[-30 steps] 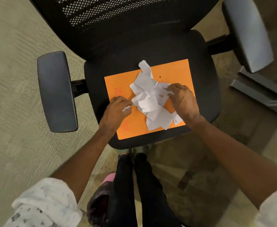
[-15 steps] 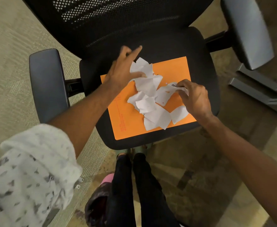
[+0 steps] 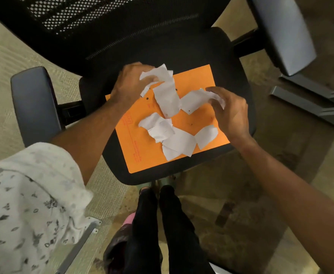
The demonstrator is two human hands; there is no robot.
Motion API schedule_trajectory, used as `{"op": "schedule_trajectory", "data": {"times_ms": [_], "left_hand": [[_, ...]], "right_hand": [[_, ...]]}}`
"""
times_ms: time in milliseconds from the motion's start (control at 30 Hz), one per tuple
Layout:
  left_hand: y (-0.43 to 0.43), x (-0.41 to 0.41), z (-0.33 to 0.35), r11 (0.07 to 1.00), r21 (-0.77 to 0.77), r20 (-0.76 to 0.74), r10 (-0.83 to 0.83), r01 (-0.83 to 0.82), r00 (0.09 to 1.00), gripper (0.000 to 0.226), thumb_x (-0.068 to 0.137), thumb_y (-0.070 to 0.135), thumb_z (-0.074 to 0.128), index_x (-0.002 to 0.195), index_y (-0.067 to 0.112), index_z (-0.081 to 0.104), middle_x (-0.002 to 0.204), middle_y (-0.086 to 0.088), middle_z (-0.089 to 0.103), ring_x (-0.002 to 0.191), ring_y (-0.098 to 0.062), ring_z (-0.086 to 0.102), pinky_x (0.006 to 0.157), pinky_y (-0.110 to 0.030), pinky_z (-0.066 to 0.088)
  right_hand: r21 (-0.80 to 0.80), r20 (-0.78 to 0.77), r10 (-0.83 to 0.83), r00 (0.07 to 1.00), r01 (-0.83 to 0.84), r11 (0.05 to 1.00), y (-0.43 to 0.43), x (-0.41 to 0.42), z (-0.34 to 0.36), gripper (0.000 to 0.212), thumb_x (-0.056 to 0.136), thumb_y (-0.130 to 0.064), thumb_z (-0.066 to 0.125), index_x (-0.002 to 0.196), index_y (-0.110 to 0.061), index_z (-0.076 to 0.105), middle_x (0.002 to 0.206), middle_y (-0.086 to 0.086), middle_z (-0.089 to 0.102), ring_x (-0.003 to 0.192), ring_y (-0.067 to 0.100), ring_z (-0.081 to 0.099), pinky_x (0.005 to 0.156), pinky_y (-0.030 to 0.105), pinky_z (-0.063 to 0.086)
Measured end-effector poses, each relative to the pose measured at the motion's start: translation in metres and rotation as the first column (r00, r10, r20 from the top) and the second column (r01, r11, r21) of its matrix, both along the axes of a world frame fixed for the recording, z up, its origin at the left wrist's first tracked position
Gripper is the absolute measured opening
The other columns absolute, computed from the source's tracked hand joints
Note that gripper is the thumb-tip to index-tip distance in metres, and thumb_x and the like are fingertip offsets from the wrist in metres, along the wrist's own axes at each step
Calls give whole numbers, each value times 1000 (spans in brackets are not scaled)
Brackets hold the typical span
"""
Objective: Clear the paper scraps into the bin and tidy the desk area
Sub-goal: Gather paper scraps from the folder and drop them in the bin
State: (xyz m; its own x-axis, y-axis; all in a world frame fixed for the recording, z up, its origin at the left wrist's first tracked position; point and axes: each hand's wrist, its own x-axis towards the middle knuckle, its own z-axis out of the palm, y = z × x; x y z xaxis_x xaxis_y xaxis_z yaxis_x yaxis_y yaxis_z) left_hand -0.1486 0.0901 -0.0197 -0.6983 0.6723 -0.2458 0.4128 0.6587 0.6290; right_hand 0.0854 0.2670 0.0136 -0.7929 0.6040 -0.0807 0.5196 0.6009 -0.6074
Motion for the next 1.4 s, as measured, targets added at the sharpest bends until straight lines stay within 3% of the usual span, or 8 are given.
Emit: {"op": "schedule_trajectory", "data": {"times_ms": [133,333,500,633,933,1067,1233,1400], "left_hand": [[-10,1,11,995,85,32,-55,53,998,37,102,25,56,138,21,62,136,2,66,125,-9,61,105,-25,50],[-41,14,22,979,19,95,-206,205,974,40,104,32,52,143,31,55,144,6,59,135,-12,54,114,-40,45],[-68,28,31,962,-139,55,-229,235,972,39,105,31,51,143,42,53,117,-5,73,86,-24,67,85,-42,59],[-82,34,38,964,-138,67,-222,229,973,41,105,25,50,143,39,54,132,-5,67,116,-25,64,101,-45,52],[-102,48,70,993,68,11,98,-98,995,36,106,39,47,120,12,67,95,-5,72,83,-18,67,67,-29,50],[-105,70,83,961,114,63,246,-252,967,37,105,41,49,121,12,67,102,0,71,89,-9,63,69,-9,43],[-91,103,104,936,150,209,285,-319,935,38,104,44,52,131,20,64,121,4,70,112,-14,66,90,-32,54],[-57,134,148,936,181,269,249,-302,931,39,103,44,53,133,21,63,125,5,68,116,-9,63,89,-20,51]], "right_hand": [[-79,-4,3,1000,-3,997,5,2,2,27,98,-13,62,120,-23,74,117,-7,74,104,9,69,87,14,52],[-125,74,161,984,-151,981,3,1,9,44,99,-2,53,133,-27,66,130,-4,69,115,16,67,93,35,59],[-31,114,331,937,-329,944,0,-5,19,53,95,5,58,142,-19,57,152,0,51,130,27,58,99,39,55],[14,131,372,919,-377,926,-1,-12,27,52,93,7,60,139,-19,60,156,2,45,129,29,60,94,40,57],[-23,81,112,990,-111,994,0,-10,60,28,96,2,56,111,-14,73,113,5,73,101,21,70,76,22,51],[-149,86,-82,993,94,984,7,-1,74,23,96,-3,59,103,-18,75,101,1,72,88,18,66,65,16,45],[-523,-60,-372,927,288,802,5,33,108,22,93,1,61,93,-17,73,97,5,76,88,16,71,68,14,52],[-834,-96,-676,731,312,455,-24,85,148,19,97,2,59,98,-12,72,93,11,78,80,22,74,67,32,59]]}}
